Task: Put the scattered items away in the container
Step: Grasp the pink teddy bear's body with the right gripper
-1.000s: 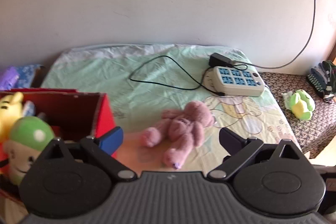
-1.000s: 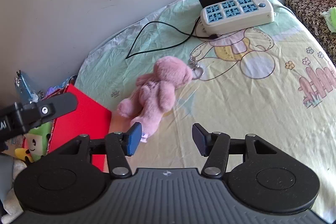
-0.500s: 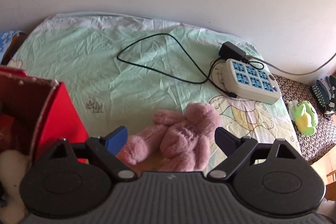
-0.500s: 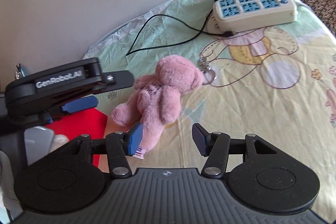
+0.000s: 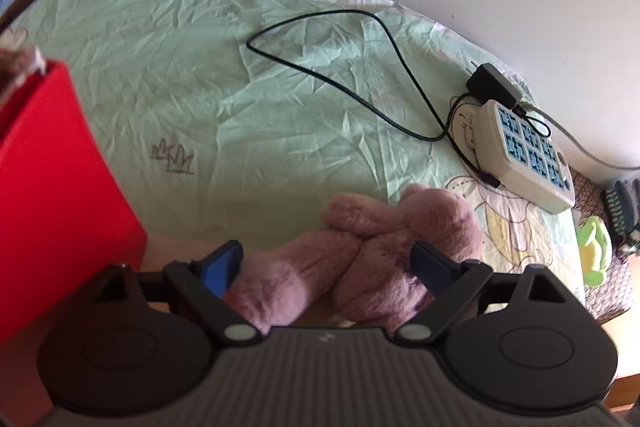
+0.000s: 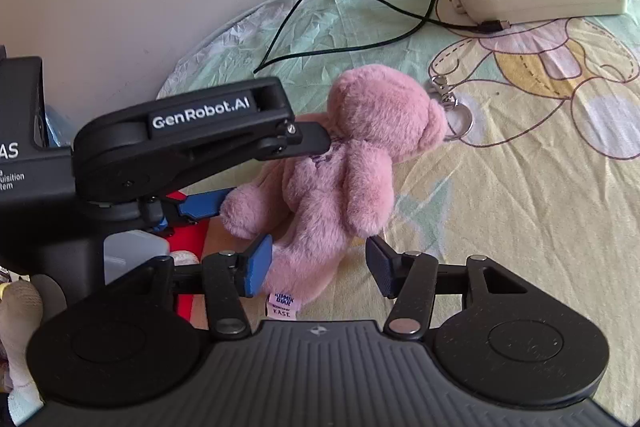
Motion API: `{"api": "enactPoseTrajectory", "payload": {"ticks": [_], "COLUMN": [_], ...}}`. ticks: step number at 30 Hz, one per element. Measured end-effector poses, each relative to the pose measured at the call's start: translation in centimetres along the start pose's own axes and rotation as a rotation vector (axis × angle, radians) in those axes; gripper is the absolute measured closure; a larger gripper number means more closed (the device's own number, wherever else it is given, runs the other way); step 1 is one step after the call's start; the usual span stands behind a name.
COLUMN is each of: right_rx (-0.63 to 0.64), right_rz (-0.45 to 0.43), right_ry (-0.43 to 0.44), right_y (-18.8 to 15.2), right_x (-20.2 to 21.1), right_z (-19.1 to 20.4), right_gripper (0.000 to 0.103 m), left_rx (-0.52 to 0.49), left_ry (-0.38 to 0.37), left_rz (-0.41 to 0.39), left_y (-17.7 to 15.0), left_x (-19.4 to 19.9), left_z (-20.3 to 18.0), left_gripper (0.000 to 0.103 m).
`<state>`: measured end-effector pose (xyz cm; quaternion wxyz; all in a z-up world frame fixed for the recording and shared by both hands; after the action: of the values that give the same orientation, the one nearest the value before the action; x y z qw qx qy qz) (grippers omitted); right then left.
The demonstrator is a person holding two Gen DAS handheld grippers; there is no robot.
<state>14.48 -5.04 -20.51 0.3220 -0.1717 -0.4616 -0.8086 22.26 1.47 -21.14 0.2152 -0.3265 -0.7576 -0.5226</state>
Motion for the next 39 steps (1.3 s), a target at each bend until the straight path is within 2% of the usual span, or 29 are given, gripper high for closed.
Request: {"api": "enactPoseTrajectory", "payload": {"ticks": [7,13,18,21,23,26,29,32,34,35,37,39], "right_rx": [-0.005,-0.047,-0.064,-0.051,-0.049,-0.028,-0.038,-0.074,-0.088,-0.091,-0.092,-0.091], "right_rz": [-0.002,0.017,0.037,0.044,0.047,0.064,0.082,0.059,0.032,0.022,0.011,0.009], "right_ry": [0.013,0.041,0.026,0.022,0.021,0.006,-0.014,0.006,0.030,0.040,0.056,0.076], "right_y": [0.1,0.0,0.3,0.2,0.1,-0.4,-1.3,-1.2,-0.5,-0.2,0.4,0.6], "right_x": [-0.4,0.1,1.5,2.6,3.4,4.6,5.1,5.8,6.1,6.1,5.7,5.2], "right_z": [-0.2,-1.0,-2.2,-3.0,-3.3,-4.0,-5.1,-5.5,-5.2,-5.0,-4.5,-3.8], "right_gripper": [0.049,0.063,0.074,0.080,0.089,0.094,0.093,0.087,0.081,0.073,0.070,0.068], "left_rx": [0.016,0.004,-0.038,-0.059,-0.028,-0.026,-0.066,-0.056,-0.049,-0.043,-0.005,0.038], "left_ry": [-0.023,-0.060,-0.109,-0.137,-0.179,-0.220,-0.213,-0.205,-0.194,-0.184,-0.188,-0.204], "left_rz": [-0.009,0.015,0.057,0.076,0.110,0.146,0.142,0.119,0.099,0.090,0.082,0.074], "left_y": [-0.5,-1.7,-3.5,-4.5,-5.1,-6.4,-7.1,-6.0,-5.0,-4.4,-3.3,-2.4], "left_x": [0.1,0.7,1.7,2.4,2.7,3.3,3.5,3.4,3.4,3.3,3.2,3.4], "left_z": [-0.4,-1.1,-2.7,-3.5,-4.0,-5.0,-5.3,-4.6,-4.0,-3.6,-2.9,-2.6], "left_gripper": [0.011,0.013,0.023,0.034,0.048,0.054,0.060,0.060,0.060,0.060,0.061,0.044]}}
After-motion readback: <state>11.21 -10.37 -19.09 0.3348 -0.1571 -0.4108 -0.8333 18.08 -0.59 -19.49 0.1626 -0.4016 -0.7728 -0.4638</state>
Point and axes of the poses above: each gripper's, at about its wrist camera, not at the fingertips, and x roughly against the way its jaws point, z to its left, y to its top, the point moved 9 cm from there along -x, roughly the way its jaws point, and after that the axes turned 15 degrees about -z, right-handed, at the moved point
